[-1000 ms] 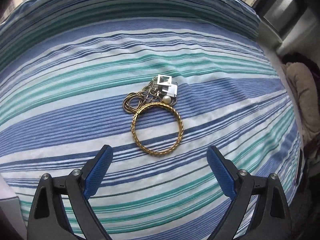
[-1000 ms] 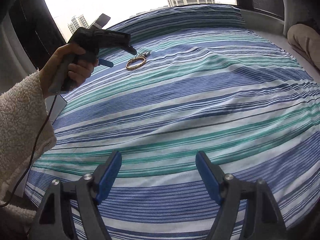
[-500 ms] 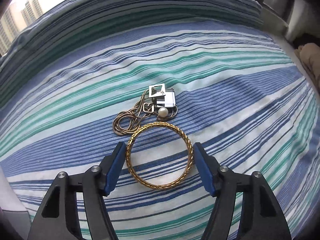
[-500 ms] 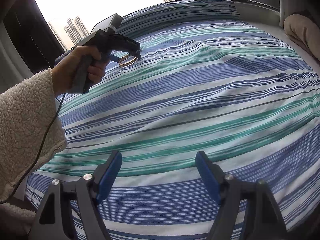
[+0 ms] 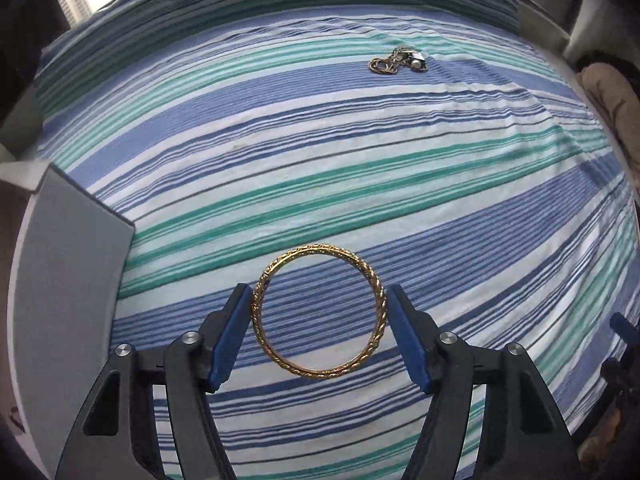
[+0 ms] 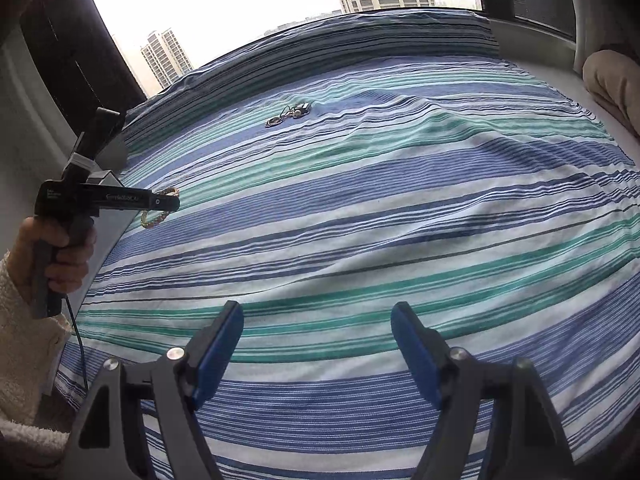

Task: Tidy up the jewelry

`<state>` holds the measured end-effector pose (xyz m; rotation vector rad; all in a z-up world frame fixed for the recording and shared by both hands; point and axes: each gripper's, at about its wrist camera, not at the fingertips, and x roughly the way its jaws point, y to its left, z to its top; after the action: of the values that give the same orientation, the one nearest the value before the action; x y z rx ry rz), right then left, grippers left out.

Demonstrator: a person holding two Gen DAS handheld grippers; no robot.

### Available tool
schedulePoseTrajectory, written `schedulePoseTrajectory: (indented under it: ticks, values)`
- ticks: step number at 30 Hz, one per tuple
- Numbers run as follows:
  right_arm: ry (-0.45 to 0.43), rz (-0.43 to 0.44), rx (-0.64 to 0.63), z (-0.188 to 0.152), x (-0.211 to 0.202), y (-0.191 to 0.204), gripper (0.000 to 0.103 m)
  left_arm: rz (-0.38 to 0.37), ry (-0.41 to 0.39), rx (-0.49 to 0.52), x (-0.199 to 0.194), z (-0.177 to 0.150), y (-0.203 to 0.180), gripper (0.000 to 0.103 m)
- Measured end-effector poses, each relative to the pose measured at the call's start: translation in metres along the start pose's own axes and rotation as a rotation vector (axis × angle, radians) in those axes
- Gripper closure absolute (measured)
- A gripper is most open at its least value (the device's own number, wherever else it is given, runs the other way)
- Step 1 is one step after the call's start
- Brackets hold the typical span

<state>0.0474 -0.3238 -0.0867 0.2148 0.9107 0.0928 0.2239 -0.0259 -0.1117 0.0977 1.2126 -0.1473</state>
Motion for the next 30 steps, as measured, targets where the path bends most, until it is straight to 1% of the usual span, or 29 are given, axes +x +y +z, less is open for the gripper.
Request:
schedulePoseTrajectory:
  ticks: [3, 5, 6, 7, 8, 10, 12, 14, 16, 17, 19, 21, 23, 24, 26, 28, 30]
  values:
    - [0.026, 0.018, -0.019, 0.0, 0.006, 0.012, 0.025, 0.02, -0.006, -0.046, 0.008, -0.024, 0.02, 0.033]
    - [0.051, 0.044, -0.031, 0.004, 0.009, 0.02, 0.025, 0.014, -0.018, -0.079, 0.014, -0.033, 0.025, 0.033]
    - [0.062, 0.063, -0.035, 0.008, 0.01, 0.023, 0.025, 0.012, -0.056, -0.084, 0.012, -0.036, 0.026, 0.032]
    - [0.074, 0.082, -0.039, 0.014, 0.01, 0.027, 0.025, 0.012, -0.072, -0.086, 0.01, -0.038, 0.027, 0.028]
    - [0.088, 0.102, -0.046, 0.022, 0.011, 0.029, 0.025, 0.012, -0.079, -0.092, 0.009, -0.04, 0.028, 0.02]
    - [0.106, 0.134, -0.054, 0.044, 0.011, 0.031, 0.025, 0.0, -0.102, -0.118, 0.004, -0.046, 0.033, 0.013]
    - [0.114, 0.169, -0.062, 0.073, 0.012, 0.034, 0.025, -0.005, -0.111, -0.144, 0.0, -0.056, 0.039, 0.013]
    - [0.123, 0.216, -0.054, 0.106, 0.023, 0.035, 0.025, -0.013, -0.108, -0.172, -0.005, -0.067, 0.045, 0.013]
    - [0.155, 0.246, -0.003, 0.141, 0.05, 0.036, 0.025, -0.019, -0.113, -0.191, -0.015, -0.081, 0.048, 0.013]
    - [0.163, 0.245, 0.033, 0.158, 0.068, 0.036, 0.025, -0.017, -0.117, -0.199, -0.02, -0.088, 0.05, 0.012]
    - [0.206, 0.263, 0.093, 0.187, 0.108, 0.04, 0.025, -0.019, -0.124, -0.211, -0.031, -0.101, 0.057, 0.012]
    - [0.215, 0.246, 0.153, 0.214, 0.148, 0.045, 0.025, -0.025, -0.131, -0.228, -0.041, -0.113, 0.064, 0.012]
    - [0.223, 0.208, 0.194, 0.235, 0.187, 0.051, 0.04, -0.032, -0.13, -0.253, -0.047, -0.124, 0.074, 0.012]
    - [0.215, 0.173, 0.213, 0.244, 0.202, 0.053, 0.052, -0.035, -0.128, -0.27, -0.05, -0.13, 0.079, 0.012]
    - [0.224, 0.119, 0.258, 0.255, 0.233, 0.057, 0.056, -0.041, -0.118, -0.299, -0.051, -0.139, 0.09, 0.012]
    - [0.214, 0.077, 0.298, 0.26, 0.253, 0.061, 0.063, -0.045, -0.113, -0.329, -0.052, -0.148, 0.099, 0.012]
    - [0.209, 0.025, 0.279, 0.264, 0.268, 0.073, 0.064, -0.049, -0.1, -0.357, -0.05, -0.155, 0.108, 0.012]
